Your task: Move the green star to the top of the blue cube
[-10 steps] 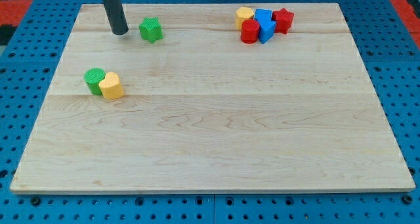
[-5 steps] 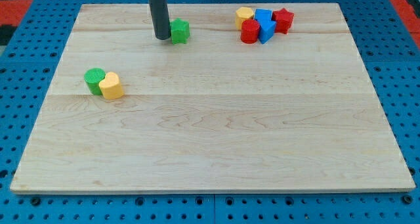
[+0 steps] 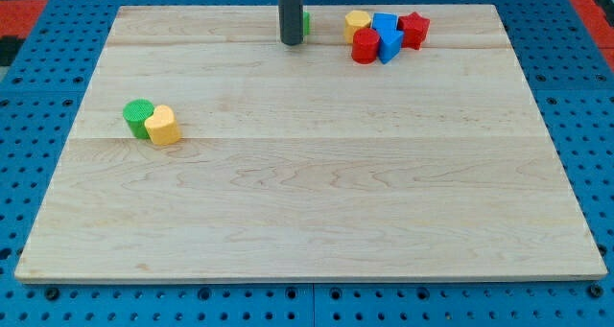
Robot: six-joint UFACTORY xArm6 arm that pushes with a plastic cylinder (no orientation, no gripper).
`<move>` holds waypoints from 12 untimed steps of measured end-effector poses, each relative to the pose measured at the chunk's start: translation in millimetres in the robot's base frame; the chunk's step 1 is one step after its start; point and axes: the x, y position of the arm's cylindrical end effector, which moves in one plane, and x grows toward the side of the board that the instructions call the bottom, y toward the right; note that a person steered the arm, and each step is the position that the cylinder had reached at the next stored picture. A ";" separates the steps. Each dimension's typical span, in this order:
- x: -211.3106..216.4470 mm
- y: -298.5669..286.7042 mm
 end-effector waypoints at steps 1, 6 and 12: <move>-20.9 -26.0; -60.4 -12.6; -56.1 129.9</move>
